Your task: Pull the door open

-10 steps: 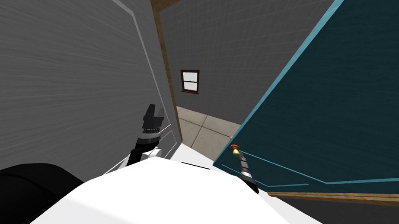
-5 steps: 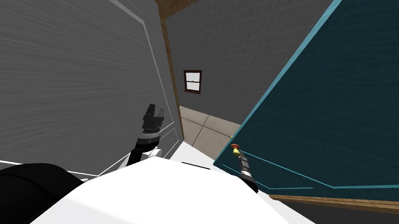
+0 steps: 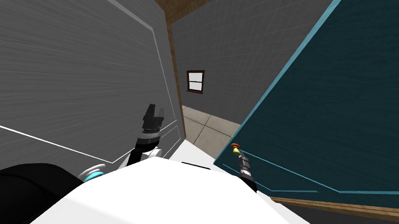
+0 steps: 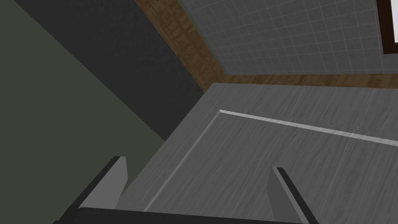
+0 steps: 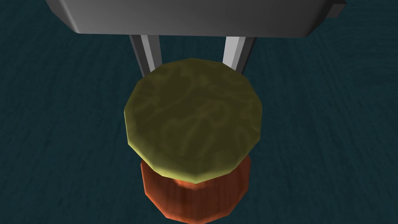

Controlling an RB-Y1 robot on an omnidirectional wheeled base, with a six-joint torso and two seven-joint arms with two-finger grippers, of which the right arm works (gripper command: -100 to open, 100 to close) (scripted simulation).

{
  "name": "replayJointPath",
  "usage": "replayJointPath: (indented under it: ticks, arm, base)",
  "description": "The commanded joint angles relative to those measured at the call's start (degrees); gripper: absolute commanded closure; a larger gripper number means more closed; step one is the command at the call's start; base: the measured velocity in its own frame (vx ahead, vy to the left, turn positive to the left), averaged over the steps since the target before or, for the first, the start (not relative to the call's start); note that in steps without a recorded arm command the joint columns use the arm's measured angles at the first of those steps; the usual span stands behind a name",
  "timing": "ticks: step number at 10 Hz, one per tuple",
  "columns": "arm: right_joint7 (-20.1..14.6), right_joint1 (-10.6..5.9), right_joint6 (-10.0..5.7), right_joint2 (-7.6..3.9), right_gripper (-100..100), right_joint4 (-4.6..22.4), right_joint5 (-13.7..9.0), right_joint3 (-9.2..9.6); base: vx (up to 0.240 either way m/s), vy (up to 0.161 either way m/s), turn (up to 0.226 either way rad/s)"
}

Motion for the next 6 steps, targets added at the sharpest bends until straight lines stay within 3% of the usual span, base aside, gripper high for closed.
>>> replayJointPath:
  ticks: [1,6]
  arm:
    - [-1.63,-0.43,-0.38,-0.07,100,-0.23,-0.51,0.10]
    - [-8.79,-1.10,0.73,0.12,100,-0.23,-3.54,0.67]
  base:
    - [-0.053,-0.020,0.062]
    - [-0.067,-0.023,0.092]
